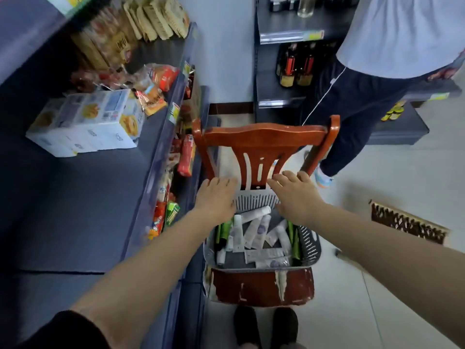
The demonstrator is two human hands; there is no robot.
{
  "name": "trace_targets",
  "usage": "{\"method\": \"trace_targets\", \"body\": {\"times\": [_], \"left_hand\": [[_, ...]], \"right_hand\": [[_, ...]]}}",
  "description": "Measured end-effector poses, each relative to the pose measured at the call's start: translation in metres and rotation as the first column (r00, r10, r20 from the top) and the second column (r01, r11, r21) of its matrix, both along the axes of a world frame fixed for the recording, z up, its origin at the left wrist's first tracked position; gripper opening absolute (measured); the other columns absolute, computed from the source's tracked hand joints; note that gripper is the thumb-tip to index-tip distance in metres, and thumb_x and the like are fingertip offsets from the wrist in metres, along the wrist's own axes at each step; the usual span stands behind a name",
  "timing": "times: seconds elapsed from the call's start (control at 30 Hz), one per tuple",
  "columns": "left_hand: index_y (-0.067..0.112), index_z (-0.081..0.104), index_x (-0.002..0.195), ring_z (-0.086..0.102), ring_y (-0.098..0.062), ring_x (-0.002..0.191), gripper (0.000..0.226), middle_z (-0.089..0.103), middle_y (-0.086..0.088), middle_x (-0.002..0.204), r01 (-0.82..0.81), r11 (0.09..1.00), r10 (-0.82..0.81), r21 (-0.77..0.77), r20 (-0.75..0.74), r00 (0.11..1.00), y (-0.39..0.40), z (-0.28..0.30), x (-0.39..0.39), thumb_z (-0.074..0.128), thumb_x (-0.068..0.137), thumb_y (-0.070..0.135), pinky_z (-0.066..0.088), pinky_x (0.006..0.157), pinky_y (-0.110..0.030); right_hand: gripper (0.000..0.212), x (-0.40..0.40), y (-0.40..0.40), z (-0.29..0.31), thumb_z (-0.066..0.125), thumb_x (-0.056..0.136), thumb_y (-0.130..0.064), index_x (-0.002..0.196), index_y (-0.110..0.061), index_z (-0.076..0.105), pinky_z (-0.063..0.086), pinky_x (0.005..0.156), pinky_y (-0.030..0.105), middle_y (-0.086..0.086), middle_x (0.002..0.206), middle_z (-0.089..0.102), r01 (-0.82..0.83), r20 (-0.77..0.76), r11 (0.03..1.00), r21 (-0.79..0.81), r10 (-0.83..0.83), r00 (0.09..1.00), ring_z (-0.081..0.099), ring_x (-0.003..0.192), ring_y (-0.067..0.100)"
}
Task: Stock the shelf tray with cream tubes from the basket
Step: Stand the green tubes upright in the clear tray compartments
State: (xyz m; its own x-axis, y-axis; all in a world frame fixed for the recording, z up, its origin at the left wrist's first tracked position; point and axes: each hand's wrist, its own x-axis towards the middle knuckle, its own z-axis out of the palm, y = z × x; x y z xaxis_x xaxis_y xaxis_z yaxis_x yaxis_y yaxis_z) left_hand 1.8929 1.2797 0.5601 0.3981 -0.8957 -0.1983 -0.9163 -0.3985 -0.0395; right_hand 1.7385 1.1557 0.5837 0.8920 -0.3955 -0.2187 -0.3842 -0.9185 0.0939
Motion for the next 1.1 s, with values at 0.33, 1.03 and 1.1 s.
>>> {"method": "trace_targets", "body": {"times": [0.33, 1.03, 1.1], "left_hand": [[0.017, 0.037, 0.136, 0.044, -0.025, 0.121, 0.054, 0.047, -0.004, 0.133, -0.029, 0.977, 0.070, 0.214, -0.185, 0.980, -0.001, -0.155, 0.000, 0.053, 0.087, 0.031, 0.036, 0.097, -0.036], [0.003, 0.036, 0.132, 0.048, -0.032, 0.113, 0.035, 0.045, -0.018, 0.125, -0.492, 0.808, 0.583, 0.323, -0.325, 0.744, -0.030, -0.355, 0.017, 0.038, 0.097, 0.012, 0.044, 0.087, -0.039], [0.006, 0.033, 0.134, 0.053, -0.032, 0.108, 0.041, 0.047, -0.018, 0.123, -0.506, 0.803, 0.593, 0.314, -0.342, 0.729, -0.034, -0.362, 0.019, 0.045, 0.096, 0.014, 0.045, 0.084, -0.037]], "right_hand": [[0.065, 0.000, -0.011, -0.151, 0.048, 0.092, -0.040, 0.147, -0.018, 0.021, 0.015, 0.115, 0.047, 0.004, 0.154, 0.023, 0.107, -0.222, 0.965, 0.239, -0.053, 0.974, 0.017, 0.142, 0.025], [0.059, 0.002, -0.010, -0.343, 0.046, 0.092, -0.035, 0.145, -0.021, 0.023, 0.016, 0.113, 0.042, 0.000, 0.151, 0.027, 0.267, -0.365, 0.879, 0.395, -0.116, 0.924, 0.021, 0.141, 0.020], [0.058, 0.003, -0.010, -0.345, 0.046, 0.092, -0.033, 0.145, -0.021, 0.024, 0.016, 0.114, 0.042, 0.000, 0.151, 0.026, 0.282, -0.364, 0.870, 0.404, -0.130, 0.922, 0.020, 0.141, 0.020]]}}
